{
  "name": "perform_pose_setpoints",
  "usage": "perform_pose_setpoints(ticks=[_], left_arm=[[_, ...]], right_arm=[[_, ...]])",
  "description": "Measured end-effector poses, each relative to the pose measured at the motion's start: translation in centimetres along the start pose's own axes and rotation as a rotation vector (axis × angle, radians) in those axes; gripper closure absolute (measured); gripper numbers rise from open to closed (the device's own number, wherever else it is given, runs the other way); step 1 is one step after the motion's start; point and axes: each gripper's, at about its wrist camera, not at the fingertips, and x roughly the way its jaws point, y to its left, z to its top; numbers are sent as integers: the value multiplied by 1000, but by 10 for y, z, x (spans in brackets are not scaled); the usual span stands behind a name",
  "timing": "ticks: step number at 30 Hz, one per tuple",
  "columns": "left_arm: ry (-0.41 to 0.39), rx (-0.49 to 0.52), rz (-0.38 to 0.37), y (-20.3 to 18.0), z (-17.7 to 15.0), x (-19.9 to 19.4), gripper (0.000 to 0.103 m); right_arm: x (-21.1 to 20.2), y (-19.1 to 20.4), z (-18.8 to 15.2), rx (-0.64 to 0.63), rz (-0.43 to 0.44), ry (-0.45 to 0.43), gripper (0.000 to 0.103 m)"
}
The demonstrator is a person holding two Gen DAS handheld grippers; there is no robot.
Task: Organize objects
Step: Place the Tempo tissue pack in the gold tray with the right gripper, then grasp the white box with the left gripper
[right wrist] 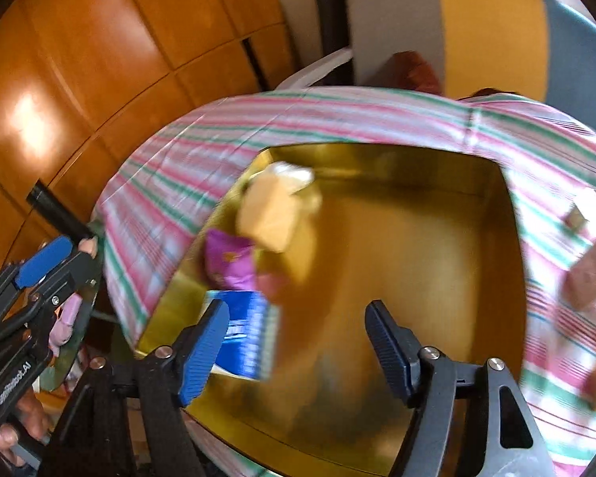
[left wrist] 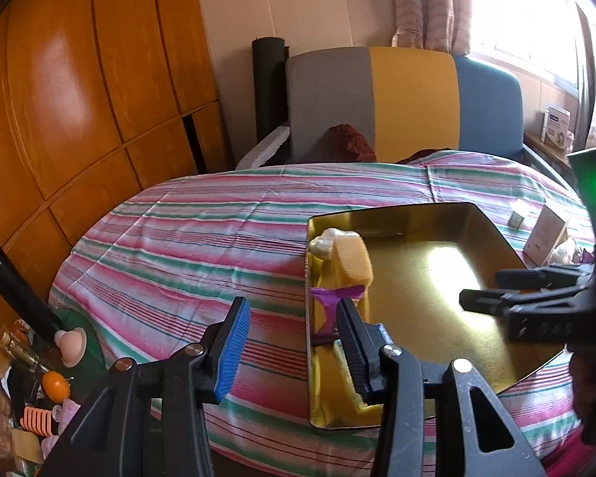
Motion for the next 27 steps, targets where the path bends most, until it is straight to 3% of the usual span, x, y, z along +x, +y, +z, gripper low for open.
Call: perform_pose_setpoints(ticks=[5,10,21,25,27], left_arm=[[4,26,-29,-14,3,1,56],[12,44,-103,-36,9,2,55],[42,142,-257,-109,28,10,55],[43,182,-305,-141,34,12,42],[49,214,-336,-161,37,14,40]], right_arm=[[-29,-38,-5,39,-75,-42,26],[-63,-84,-13,85,-162,-83,23],[-157,-222,-36,321,-422,-197,15],[-178,-275,-54,434,-519,-231,15],[-185,-300,-71,515,-546,-254,15]])
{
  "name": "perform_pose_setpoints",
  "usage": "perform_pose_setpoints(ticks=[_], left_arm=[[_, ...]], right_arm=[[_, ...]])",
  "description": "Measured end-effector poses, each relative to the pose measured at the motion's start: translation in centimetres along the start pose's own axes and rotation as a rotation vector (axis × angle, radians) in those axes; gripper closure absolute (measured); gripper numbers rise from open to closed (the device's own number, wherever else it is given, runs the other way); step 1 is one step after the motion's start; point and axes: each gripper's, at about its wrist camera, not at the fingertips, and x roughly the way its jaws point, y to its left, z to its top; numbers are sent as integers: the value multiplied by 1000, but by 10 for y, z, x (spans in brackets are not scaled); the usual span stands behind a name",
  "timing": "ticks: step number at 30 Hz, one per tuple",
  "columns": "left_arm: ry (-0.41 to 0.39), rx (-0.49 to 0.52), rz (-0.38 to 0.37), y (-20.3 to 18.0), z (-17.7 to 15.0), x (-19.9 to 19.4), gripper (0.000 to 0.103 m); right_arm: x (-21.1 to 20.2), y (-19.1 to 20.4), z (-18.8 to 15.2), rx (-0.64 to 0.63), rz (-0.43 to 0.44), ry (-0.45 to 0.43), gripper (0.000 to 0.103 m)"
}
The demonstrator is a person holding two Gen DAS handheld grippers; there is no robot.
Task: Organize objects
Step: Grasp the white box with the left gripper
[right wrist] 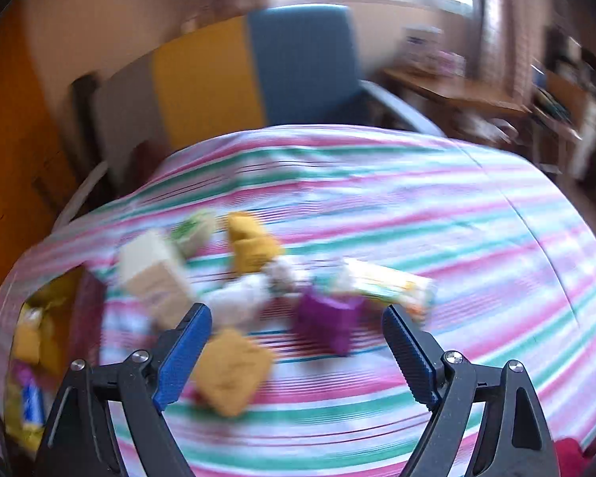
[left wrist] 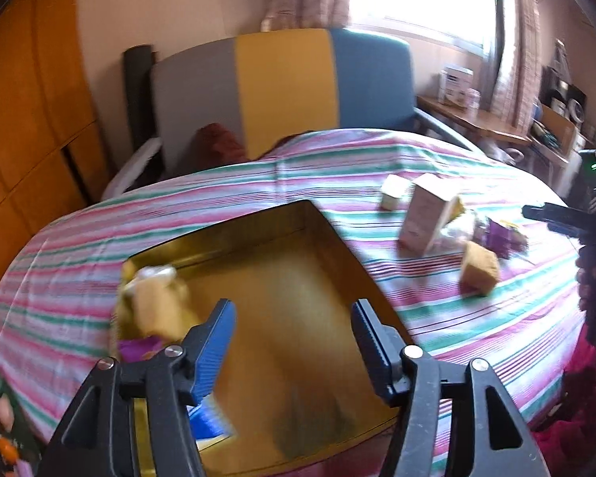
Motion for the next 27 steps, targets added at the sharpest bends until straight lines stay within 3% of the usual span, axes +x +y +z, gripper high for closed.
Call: perform_pose_setpoints(ticks=[3,7,12,14,17,27], left_arm=[[21,28,-54,-24,12,17,29],[21,93,-108,-59,27,38,29],[55,230,-139,-99,47,76,27],[62,262,-150,-108,55,90,21],[97,280,-183,-116,67,111,21],[109,339,-234,-139,94,162,15]], right_arm=[[16,-35,-4,130,-40,55,15],[16,-50,3,201,4,50,15],[14,-40,0,180,31,60,13],[14,-35,0,166,44,62,13],[12,-32,0,157,49,61,12],[16,-32,1,171,80,81,11]])
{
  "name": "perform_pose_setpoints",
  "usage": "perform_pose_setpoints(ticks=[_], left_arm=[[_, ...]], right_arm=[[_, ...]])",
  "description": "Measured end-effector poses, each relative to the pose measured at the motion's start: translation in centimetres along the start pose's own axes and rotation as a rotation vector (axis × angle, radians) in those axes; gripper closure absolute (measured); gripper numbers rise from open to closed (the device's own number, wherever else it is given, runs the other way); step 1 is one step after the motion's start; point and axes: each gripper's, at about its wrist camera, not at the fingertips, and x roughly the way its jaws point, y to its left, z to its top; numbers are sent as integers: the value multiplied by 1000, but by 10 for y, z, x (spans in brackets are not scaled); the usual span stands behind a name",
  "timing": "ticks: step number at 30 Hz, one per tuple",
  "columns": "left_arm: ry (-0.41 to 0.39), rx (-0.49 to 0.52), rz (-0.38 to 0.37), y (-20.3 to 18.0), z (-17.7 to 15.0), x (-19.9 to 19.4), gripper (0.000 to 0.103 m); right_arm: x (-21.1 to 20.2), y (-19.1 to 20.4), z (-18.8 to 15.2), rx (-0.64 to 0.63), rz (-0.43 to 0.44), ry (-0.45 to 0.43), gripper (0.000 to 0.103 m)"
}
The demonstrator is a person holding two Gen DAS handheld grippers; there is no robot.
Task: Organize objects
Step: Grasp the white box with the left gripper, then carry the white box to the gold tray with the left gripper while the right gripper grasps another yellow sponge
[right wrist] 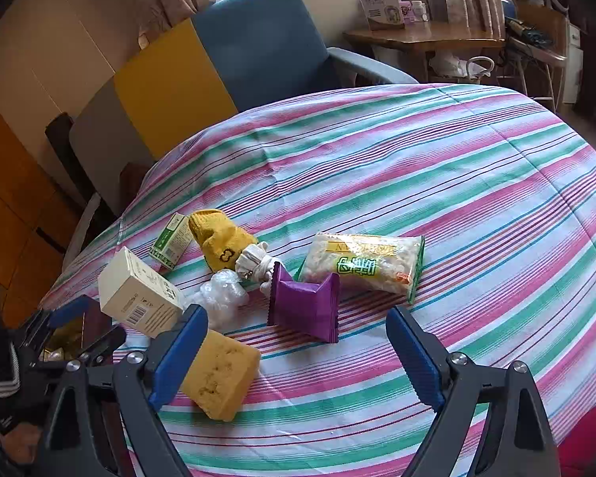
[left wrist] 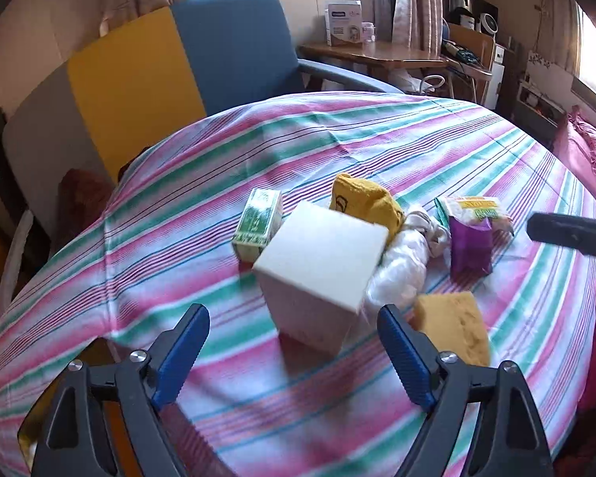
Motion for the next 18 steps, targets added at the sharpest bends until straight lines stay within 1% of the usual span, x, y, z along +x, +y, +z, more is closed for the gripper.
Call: perform_pose_setpoints(ticks=[4,5,6,7,9,11,15,18], left_arm=[[-3,11,-11,-2,14,20,15],[0,7,-17,-3,17,26,17],[14,-11,-38,-2,21,32,24],[11,-33,-71,-1,23,35,53],[-3,-71,-77,0,26,34,51],[-19,-112,-144,2,23,25,51],[-53,-132,-148,1,12,-3,51],[-61,-146,-148,3,1,-27,51]], right_arm=[[2,2,0,-2,9,7,11],[3,2,0,-2,9,8,11],[3,1,0,-3,7,10,11],[4,1,0,-3,5,12,11],[6,0,0,-2,3,14,11],[7,0,0,-10,4,17,11],[11,5,-1,-37,11,29,12],[13,14,-5,-77,22,36,12]])
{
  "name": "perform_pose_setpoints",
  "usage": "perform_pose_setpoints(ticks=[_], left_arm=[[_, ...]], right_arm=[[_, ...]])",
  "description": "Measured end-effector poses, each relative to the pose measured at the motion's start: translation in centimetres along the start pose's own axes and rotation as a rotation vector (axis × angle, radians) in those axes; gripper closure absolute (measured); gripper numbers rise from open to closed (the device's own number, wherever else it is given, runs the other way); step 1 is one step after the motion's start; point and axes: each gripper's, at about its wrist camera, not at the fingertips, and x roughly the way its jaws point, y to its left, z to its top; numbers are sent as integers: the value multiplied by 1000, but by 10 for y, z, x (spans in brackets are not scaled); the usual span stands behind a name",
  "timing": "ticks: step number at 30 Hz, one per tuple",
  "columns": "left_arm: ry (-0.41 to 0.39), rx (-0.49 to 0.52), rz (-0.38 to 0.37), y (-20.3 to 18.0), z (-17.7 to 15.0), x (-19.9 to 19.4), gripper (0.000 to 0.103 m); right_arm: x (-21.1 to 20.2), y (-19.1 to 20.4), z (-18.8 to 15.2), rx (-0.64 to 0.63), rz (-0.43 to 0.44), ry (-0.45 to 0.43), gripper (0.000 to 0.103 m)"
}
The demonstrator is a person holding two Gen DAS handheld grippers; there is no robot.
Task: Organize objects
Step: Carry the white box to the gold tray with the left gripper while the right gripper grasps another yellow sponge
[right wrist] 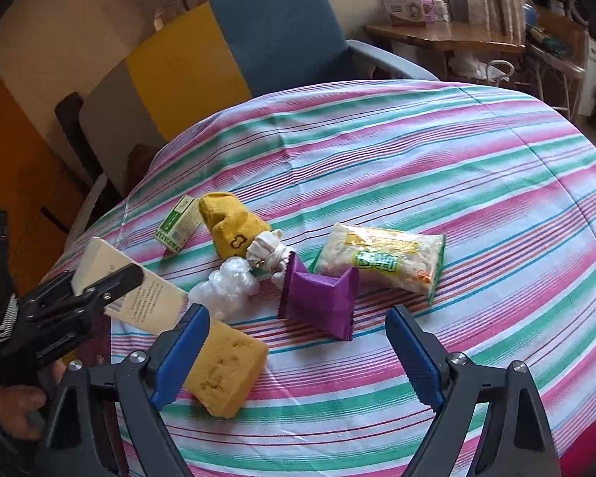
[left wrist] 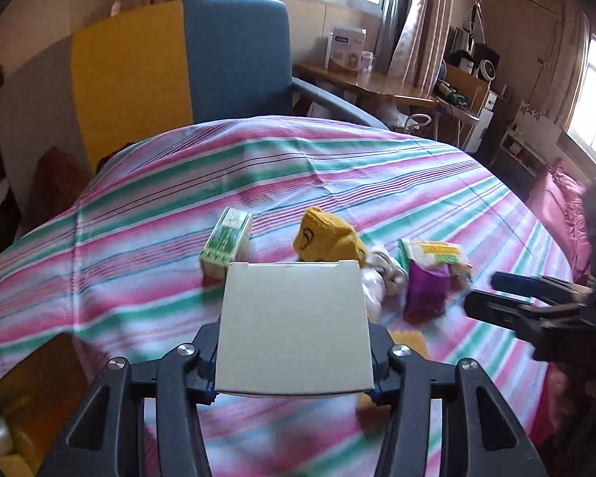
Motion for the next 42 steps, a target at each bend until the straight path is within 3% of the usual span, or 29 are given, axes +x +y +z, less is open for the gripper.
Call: perform_pose_setpoints(ticks=[7,11,16,20,25,27,28,30,35,42], left_arm=[[-1,-66,-62,7,-29,-56,51],[-7,-129,-85,24,-48,-90,51],[-5,-218,-72,55,-77,-129,51],[-1,-289,-25,84,-103,-159,51],[-27,-378,94,125,-140,-204,51],[-37,-427,148,142,-158,-223,51],[-43,-450,170,149,-166,-231,51],[-57,-502,216,163,-183,-246,51],[-65,-576,259,181,-207,-250,51],[-83,-532,242,181,-176,-211,51]], right_arm=[[9,34,-9,-159,111,45,12],[22,62,-24,-308,100,87,8],[43,73,-36,-397,51,140,7],[54,75,-40,-438,28,161,3],[65,76,-40,-452,13,163,3],[68,77,-41,-467,9,159,13],[68,79,-42,-483,1,161,29],[67,81,-43,-499,-4,153,33],[65,85,-45,-520,-25,147,37],[64,88,-49,-525,-36,142,37]])
